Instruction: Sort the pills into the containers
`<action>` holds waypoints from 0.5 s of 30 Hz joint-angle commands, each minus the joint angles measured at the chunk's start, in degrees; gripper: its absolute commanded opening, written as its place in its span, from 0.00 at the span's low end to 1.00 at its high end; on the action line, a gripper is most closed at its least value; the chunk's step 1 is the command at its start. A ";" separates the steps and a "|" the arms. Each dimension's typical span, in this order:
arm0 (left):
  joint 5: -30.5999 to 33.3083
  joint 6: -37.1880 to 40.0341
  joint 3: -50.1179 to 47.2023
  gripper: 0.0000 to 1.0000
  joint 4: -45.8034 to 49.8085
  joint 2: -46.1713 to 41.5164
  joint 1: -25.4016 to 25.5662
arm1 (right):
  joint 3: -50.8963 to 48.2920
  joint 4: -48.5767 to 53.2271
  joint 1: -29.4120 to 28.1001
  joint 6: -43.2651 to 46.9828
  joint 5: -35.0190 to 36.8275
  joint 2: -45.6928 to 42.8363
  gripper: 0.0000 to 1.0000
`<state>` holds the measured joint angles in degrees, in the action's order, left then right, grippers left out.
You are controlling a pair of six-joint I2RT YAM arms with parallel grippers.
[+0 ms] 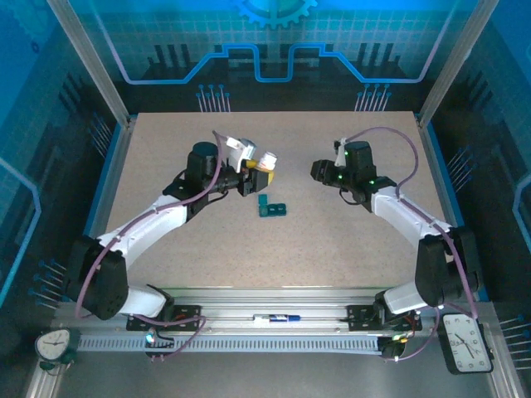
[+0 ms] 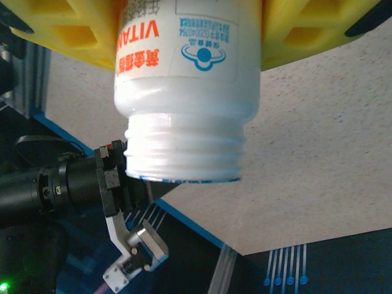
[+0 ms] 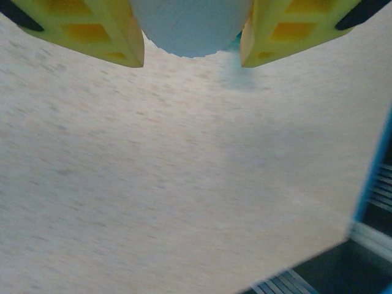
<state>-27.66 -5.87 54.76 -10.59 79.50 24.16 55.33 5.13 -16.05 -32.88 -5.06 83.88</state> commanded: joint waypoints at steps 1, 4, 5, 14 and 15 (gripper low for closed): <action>4.46 1.66 -1.04 0.13 -0.35 -2.24 -0.30 | -0.22 6.72 0.41 0.42 11.47 2.62 0.42; 5.91 1.99 -1.38 0.13 -0.11 -2.68 -0.32 | 0.42 7.09 0.52 -0.97 13.89 5.60 0.43; 6.31 1.94 -1.49 0.13 -0.04 -2.77 -0.30 | 0.98 7.30 0.67 -1.39 14.52 6.64 0.43; 7.79 2.48 -2.19 0.13 0.86 -3.78 -0.71 | 5.84 10.35 0.69 -2.74 20.98 15.37 0.43; 7.75 2.52 -2.18 0.13 0.94 -3.92 -0.70 | 6.25 10.88 0.76 -2.82 21.42 16.27 0.43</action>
<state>-20.93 -4.45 53.67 -10.13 77.38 24.03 59.31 13.65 -16.03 -34.50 12.29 98.35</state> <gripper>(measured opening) 0.454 0.430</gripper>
